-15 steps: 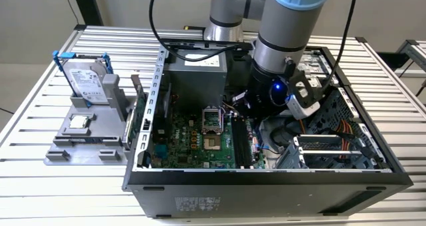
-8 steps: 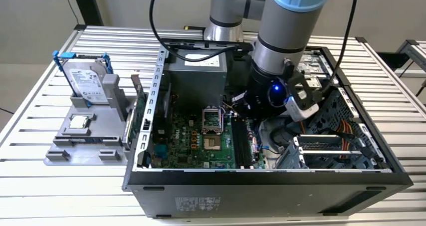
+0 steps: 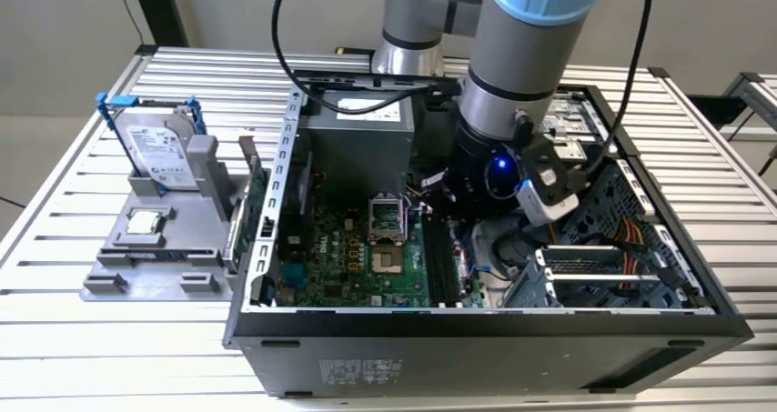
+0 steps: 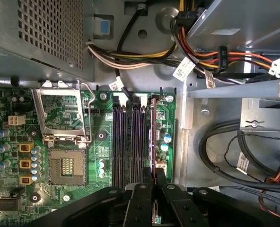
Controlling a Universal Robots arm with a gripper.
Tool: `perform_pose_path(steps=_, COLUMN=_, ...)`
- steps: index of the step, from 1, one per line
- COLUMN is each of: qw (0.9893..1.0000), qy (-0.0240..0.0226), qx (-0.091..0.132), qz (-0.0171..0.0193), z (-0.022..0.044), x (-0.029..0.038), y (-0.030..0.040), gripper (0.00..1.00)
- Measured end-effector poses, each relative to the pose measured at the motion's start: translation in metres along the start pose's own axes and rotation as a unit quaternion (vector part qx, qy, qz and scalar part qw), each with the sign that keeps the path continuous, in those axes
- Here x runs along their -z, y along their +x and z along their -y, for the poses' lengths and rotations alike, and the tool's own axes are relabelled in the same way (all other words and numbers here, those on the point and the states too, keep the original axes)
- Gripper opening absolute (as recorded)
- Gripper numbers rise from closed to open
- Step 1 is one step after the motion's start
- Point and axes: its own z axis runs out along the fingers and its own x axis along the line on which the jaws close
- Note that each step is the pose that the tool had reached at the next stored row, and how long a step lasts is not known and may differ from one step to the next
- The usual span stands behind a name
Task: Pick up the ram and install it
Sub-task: 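Insert the ram into the slot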
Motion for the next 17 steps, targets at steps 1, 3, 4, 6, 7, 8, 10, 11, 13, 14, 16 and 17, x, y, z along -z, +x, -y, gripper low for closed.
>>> perform_pose_path(steps=1, qw=1.0, qy=0.0001, qx=0.0, qz=0.0, z=0.0001, x=-0.0006, y=0.0002, gripper=0.0)
perform_pose_path(steps=3, qw=1.0, qy=0.0001, qx=-0.001, qz=0.0, z=0.0008, x=-0.0012, y=0.0005, gripper=0.0)
perform_pose_path(steps=4, qw=1.0, qy=0.0001, qx=-0.002, qz=0.0, z=0.0014, x=-0.0015, y=0.0007, gripper=0.0)
perform_pose_path(steps=6, qw=1.0, qy=0.0002, qx=-0.005, qz=-0.0001, z=0.0026, x=-0.0021, y=0.001, gripper=0.0)
perform_pose_path(steps=7, qw=1.0, qy=0.0001, qx=-0.007, qz=-0.0002, z=0.0029, x=-0.0024, y=0.001, gripper=0.0)
perform_pose_path(steps=8, qw=1.0, qy=0.0001, qx=-0.009, qz=-0.0002, z=0.0032, x=-0.0026, y=0.001, gripper=0.0)
perform_pose_path(steps=10, qw=0.9999, qy=0.0003, qx=-0.012, qz=-0.0004, z=0.0042, x=-0.003, y=0.001, gripper=0.0)
perform_pose_path(steps=11, qw=0.9999, qy=0.0003, qx=-0.014, qz=-0.0004, z=0.0045, x=-0.0034, y=0.001, gripper=0.0)
perform_pose_path(steps=13, qw=0.9998, qy=0.0004, qx=-0.018, qz=-0.0005, z=0.0045, x=-0.0047, y=0.001, gripper=0.0)
perform_pose_path(steps=14, qw=0.9998, qy=0.0004, qx=-0.02, qz=-0.0006, z=0.0045, x=-0.0054, y=0.001, gripper=0.0)
perform_pose_path(steps=16, qw=0.9998, qy=0.0005, qx=-0.021, qz=-0.0006, z=0.0046, x=-0.0066, y=0.001, gripper=0.0)
perform_pose_path(steps=17, qw=0.9998, qy=0.0005, qx=-0.021, qz=-0.0006, z=0.0046, x=-0.0071, y=0.0011, gripper=0.0)
